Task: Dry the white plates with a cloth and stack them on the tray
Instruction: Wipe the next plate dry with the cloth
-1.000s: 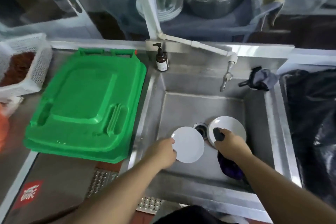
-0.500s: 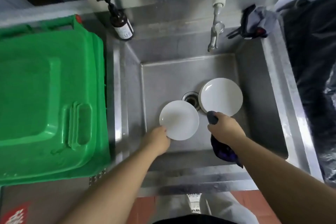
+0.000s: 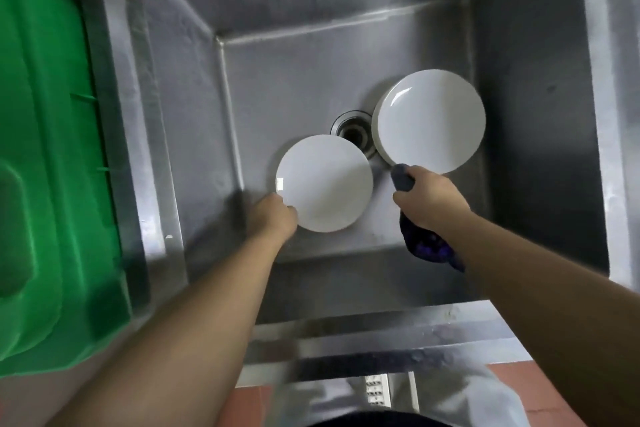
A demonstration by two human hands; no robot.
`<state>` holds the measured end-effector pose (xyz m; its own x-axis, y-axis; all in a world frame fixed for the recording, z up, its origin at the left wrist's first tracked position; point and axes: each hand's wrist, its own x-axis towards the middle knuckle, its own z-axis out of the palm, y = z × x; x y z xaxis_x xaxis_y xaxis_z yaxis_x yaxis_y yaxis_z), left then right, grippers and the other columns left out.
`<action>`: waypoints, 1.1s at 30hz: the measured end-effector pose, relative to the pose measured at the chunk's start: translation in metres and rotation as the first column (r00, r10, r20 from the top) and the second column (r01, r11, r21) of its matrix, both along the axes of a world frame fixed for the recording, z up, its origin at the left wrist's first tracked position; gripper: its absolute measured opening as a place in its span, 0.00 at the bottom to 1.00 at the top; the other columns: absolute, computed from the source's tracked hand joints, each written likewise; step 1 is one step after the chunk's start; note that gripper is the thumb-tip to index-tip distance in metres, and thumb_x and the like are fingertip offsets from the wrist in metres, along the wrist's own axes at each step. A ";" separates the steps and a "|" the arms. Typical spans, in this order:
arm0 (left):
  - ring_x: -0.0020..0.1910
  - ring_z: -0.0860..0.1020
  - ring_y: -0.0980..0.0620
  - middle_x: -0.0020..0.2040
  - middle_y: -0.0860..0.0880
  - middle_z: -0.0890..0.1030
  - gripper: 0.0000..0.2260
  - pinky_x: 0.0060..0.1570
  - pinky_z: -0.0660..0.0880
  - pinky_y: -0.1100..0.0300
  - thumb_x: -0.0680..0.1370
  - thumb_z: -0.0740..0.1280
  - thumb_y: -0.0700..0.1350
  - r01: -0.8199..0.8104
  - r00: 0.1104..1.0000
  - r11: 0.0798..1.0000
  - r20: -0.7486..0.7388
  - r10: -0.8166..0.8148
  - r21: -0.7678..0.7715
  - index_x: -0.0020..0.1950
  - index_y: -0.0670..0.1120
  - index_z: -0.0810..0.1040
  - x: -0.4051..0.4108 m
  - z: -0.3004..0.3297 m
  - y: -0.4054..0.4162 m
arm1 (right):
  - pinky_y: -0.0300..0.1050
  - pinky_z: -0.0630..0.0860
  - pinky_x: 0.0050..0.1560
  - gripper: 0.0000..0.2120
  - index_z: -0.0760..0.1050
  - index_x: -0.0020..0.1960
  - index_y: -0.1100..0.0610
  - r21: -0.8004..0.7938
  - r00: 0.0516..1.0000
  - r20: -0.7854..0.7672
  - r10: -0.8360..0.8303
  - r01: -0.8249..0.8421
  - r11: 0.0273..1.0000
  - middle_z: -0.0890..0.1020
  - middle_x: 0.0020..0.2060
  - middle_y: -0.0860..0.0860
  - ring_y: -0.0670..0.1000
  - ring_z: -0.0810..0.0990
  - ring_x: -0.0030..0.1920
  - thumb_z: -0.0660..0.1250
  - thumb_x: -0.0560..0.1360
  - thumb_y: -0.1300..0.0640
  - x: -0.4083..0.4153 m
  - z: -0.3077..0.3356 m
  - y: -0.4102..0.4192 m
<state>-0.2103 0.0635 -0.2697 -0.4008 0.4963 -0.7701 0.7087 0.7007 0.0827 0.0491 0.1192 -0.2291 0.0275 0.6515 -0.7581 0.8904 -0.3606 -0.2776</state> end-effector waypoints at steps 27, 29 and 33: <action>0.51 0.81 0.45 0.53 0.47 0.81 0.05 0.53 0.80 0.53 0.81 0.69 0.45 -0.684 0.709 0.729 0.256 0.657 0.026 0.56 0.49 0.77 -0.023 -0.041 -0.003 | 0.50 0.77 0.38 0.17 0.72 0.64 0.53 -0.056 0.996 0.034 0.086 -0.084 0.995 0.79 0.41 0.52 0.55 0.78 0.41 0.64 0.76 0.56 -0.024 -0.020 -0.023; 0.50 0.82 0.45 0.53 0.46 0.82 0.05 0.57 0.83 0.47 0.81 0.69 0.44 -0.709 0.681 0.706 0.270 0.681 0.008 0.56 0.49 0.76 -0.027 -0.038 -0.004 | 0.50 0.77 0.38 0.16 0.73 0.62 0.53 -0.058 0.996 0.039 0.077 -0.074 0.996 0.79 0.40 0.52 0.54 0.78 0.40 0.64 0.75 0.55 -0.024 -0.016 -0.025; 0.50 0.81 0.46 0.51 0.48 0.80 0.09 0.58 0.82 0.45 0.81 0.68 0.41 -0.715 0.660 0.698 0.299 0.689 -0.030 0.59 0.50 0.75 -0.030 -0.030 -0.005 | 0.47 0.71 0.34 0.18 0.73 0.65 0.53 -0.051 0.998 0.053 0.044 -0.042 0.998 0.79 0.41 0.52 0.53 0.77 0.39 0.64 0.76 0.55 -0.024 -0.006 -0.028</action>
<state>-0.2405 0.0581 -0.3001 -0.4431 0.2197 -0.8691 -0.0519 0.9616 0.2696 0.0248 0.0914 -0.2353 0.0423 0.6142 -0.7880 0.9187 -0.3339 -0.2109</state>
